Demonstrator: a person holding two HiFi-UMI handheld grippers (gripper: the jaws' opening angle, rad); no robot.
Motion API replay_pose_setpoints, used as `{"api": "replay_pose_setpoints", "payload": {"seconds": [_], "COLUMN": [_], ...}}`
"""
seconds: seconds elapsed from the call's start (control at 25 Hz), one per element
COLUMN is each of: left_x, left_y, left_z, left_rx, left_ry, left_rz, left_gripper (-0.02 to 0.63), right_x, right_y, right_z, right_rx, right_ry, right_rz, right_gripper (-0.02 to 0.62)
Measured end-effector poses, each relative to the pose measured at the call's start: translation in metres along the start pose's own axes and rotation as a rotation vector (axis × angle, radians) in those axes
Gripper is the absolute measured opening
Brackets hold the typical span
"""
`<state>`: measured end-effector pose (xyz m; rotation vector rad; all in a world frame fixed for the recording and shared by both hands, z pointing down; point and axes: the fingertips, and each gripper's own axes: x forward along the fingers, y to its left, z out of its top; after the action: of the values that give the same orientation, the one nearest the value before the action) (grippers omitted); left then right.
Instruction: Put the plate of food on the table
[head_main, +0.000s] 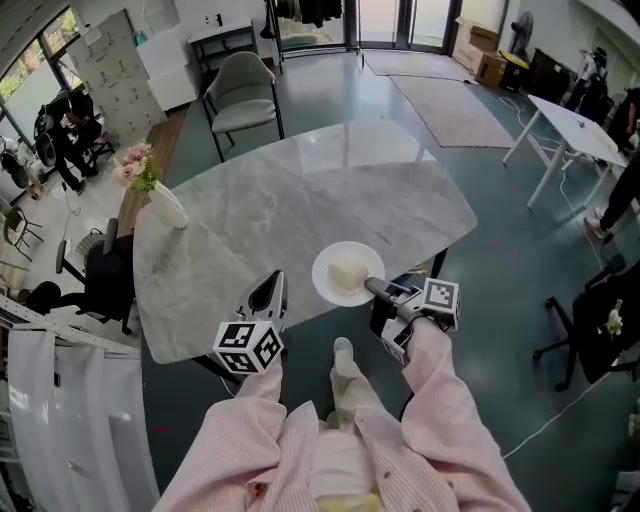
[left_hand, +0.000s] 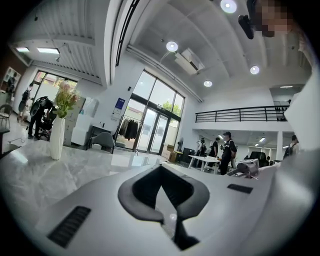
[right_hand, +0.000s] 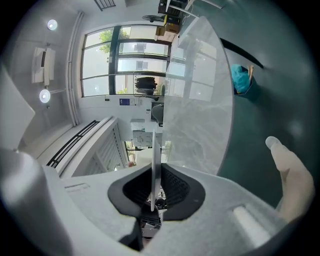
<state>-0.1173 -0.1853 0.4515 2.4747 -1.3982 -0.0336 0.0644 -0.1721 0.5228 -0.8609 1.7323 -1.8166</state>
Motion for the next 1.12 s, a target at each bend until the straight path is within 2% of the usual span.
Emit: {"api": "replay_pose_setpoints", "payload": {"seconds": [0.6,1.0,1.12], "left_x": [0.131,0.178,0.189], "left_y": [0.066,0.109,0.117], "left_z": [0.009,-0.031,-0.043], "left_rx": [-0.084,-0.152,-0.165], "left_ry": [0.053,0.187,0.223], "left_rz": [0.064,0.115,0.122], "left_gripper": [-0.005,-0.005,-0.005], "right_x": [0.112,0.164,0.179], "right_y": [-0.002,-0.04,-0.048], "right_z": [0.11,0.159,0.169], "right_rx": [-0.002,0.018,-0.008], "right_ry": [0.066,0.081,0.078], "right_rz": [-0.01,-0.078,-0.068], "right_gripper": [0.029,0.029,0.029]}}
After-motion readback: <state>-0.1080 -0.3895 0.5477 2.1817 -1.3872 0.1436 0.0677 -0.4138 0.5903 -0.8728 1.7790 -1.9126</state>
